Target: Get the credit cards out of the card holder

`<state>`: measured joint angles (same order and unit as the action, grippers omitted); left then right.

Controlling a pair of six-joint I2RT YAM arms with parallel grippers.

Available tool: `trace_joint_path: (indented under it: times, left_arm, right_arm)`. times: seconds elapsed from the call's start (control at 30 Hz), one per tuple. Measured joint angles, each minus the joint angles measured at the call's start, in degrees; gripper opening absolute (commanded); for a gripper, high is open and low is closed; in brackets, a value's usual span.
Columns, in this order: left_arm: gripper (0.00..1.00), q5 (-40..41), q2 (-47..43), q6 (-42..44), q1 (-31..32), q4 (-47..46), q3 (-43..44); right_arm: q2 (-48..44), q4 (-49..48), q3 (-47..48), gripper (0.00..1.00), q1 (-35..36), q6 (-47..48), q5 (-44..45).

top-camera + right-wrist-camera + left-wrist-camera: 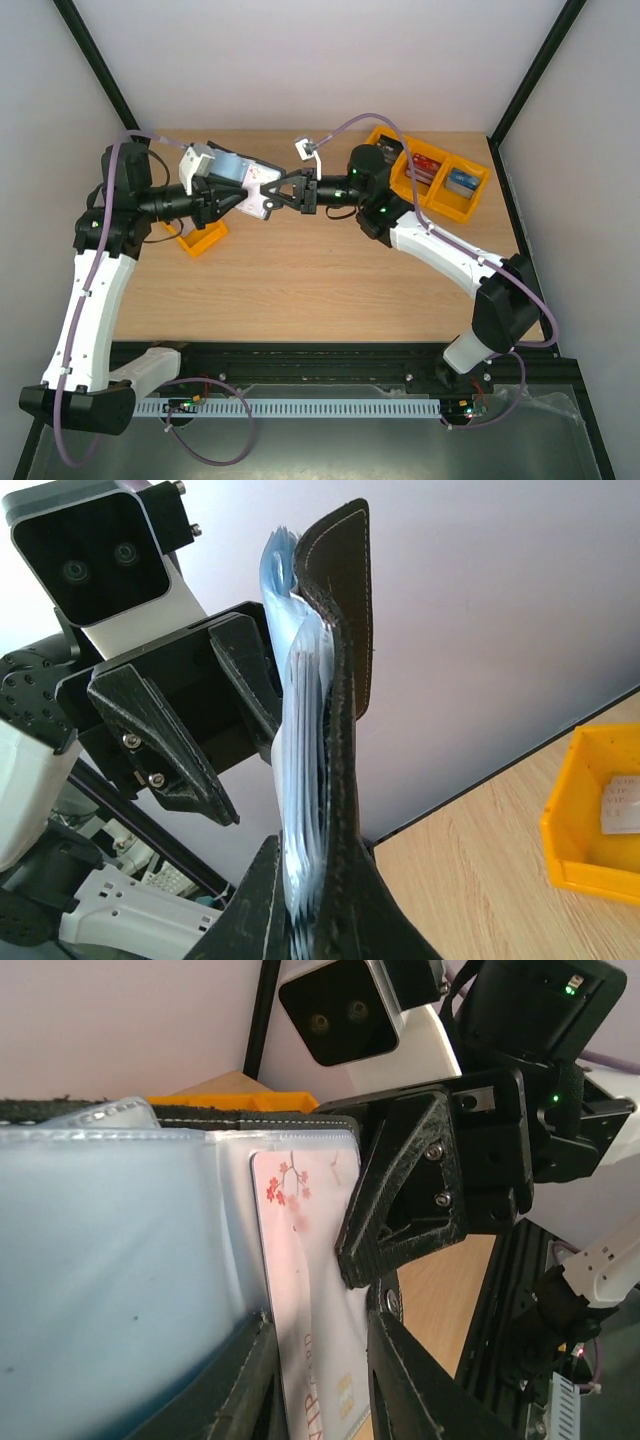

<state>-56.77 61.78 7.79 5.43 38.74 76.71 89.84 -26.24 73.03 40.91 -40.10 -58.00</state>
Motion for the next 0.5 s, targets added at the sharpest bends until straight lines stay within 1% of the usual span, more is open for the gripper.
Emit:
trace_joint_path:
  times: [0.03,0.1,0.17,0.27,0.37,0.5]
  left_arm:
    - [0.31,0.22,-0.15,0.22,0.22,-0.07,-0.17]
    - [0.4,0.96,-0.57,0.52,0.7,-0.31,-0.83]
    - [0.42,1.77,-1.16,0.48,1.33,-1.36,-2.25]
    - [0.38,4.33,-1.66,-0.46,1.79,-3.54,-4.52]
    - [0.34,7.23,-1.66,-1.95,1.79,-5.27,-5.99]
    - [0.23,9.86,-0.92,-3.96,1.79,-9.09,-7.43]
  right_arm:
    - [0.0,0.0,0.0,0.02,-0.07,0.0,-0.35]
    - [0.0,0.11,0.0,0.02,-0.11,0.0,-0.59]
    - [0.0,0.57,0.0,0.02,-0.04,0.13,0.02]
    - [0.0,2.73,0.0,0.02,0.79,1.42,3.87]
    - [0.0,4.7,0.0,0.02,2.43,2.54,9.62]
    - [0.0,5.42,-0.42,0.02,3.78,0.76,17.25]
